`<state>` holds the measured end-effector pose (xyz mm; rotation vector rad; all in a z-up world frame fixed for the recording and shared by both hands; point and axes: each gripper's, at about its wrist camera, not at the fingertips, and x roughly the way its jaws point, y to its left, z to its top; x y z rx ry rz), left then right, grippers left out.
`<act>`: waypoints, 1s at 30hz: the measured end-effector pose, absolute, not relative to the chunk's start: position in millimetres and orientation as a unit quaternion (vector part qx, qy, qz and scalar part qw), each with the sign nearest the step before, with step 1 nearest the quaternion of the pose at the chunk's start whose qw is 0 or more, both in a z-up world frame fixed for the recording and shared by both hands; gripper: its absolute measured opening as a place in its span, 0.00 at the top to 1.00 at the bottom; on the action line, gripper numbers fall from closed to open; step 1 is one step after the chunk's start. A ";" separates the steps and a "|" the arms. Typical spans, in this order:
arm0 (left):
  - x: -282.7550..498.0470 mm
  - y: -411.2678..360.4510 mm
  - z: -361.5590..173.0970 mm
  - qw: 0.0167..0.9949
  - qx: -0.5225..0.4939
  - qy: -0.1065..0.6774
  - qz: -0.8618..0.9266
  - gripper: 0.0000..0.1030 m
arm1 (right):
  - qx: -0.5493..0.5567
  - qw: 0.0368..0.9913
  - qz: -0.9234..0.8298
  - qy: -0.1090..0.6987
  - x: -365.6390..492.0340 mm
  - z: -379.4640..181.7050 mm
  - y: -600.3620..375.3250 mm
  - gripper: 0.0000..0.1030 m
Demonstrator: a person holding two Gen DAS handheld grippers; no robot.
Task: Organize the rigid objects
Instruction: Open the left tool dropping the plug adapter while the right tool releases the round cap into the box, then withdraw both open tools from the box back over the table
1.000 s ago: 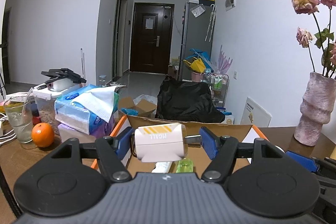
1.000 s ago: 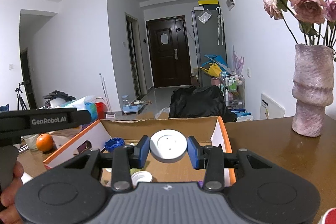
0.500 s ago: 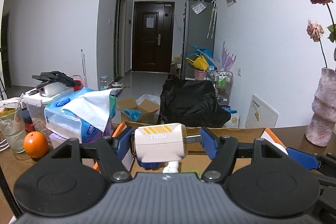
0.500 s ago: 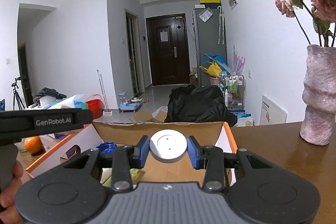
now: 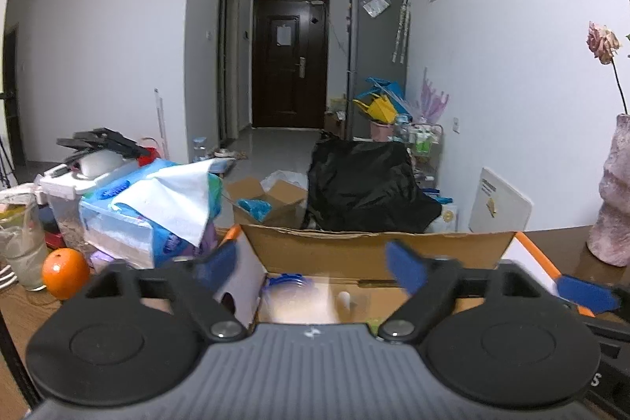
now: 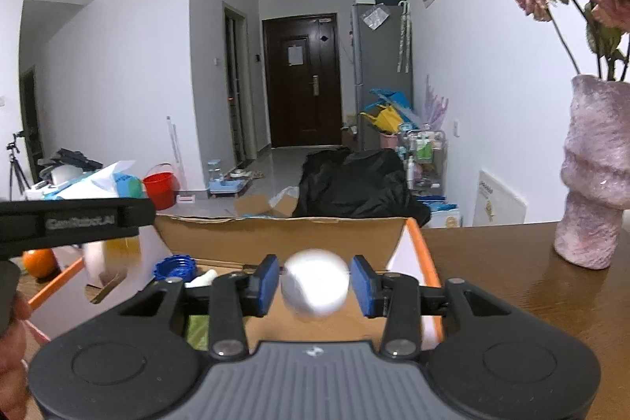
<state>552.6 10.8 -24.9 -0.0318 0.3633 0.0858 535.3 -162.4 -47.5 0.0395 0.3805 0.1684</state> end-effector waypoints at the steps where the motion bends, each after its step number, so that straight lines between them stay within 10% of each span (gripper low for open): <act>1: 551.6 11.0 -24.2 0.983 -0.014 0.177 0.044 0.00 | 0.020 0.979 0.080 0.187 534.5 -46.7 -163.6 0.35; 4: 550.1 11.0 -22.3 0.984 -0.007 0.174 0.047 0.00 | 0.033 0.981 0.080 0.174 529.7 -43.3 -169.2 0.12; 30: 538.8 7.5 -17.8 0.985 0.005 0.166 0.050 0.00 | 0.013 0.986 0.067 0.150 518.6 -34.6 -165.9 0.06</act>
